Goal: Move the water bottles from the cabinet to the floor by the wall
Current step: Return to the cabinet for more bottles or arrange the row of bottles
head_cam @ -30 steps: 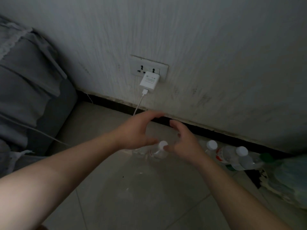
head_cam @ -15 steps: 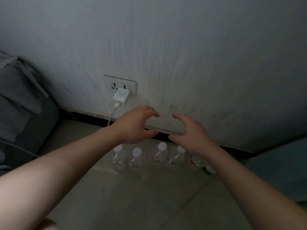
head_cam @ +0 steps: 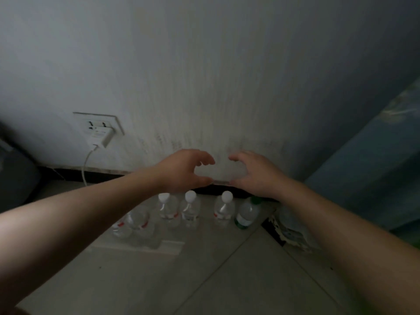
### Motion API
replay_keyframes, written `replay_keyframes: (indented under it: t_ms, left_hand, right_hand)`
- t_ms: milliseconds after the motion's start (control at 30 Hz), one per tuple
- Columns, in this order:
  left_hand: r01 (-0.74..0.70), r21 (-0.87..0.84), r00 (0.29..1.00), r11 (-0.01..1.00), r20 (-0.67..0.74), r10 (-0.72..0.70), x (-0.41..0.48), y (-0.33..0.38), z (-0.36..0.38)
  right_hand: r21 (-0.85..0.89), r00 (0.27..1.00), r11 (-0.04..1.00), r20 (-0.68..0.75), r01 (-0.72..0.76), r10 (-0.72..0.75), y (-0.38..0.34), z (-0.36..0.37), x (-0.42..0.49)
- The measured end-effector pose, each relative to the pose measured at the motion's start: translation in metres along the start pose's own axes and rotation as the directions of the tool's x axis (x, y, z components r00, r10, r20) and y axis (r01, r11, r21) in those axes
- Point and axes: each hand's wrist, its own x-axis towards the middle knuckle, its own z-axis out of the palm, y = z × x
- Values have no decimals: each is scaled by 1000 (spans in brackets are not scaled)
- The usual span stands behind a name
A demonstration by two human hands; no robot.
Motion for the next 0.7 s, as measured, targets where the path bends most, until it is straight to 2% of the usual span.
replay_keyframes:
  t_ms: [567, 700]
  left_hand:
    - [92, 122, 988, 988, 114, -106, 48, 61, 58]
    - [107, 173, 979, 979, 156, -135, 50, 57, 80]
  right_hand:
    - [-96, 986, 995, 165, 15, 1, 105, 17, -4]
    - [-134, 965, 991, 261, 28, 8, 123, 34, -3]
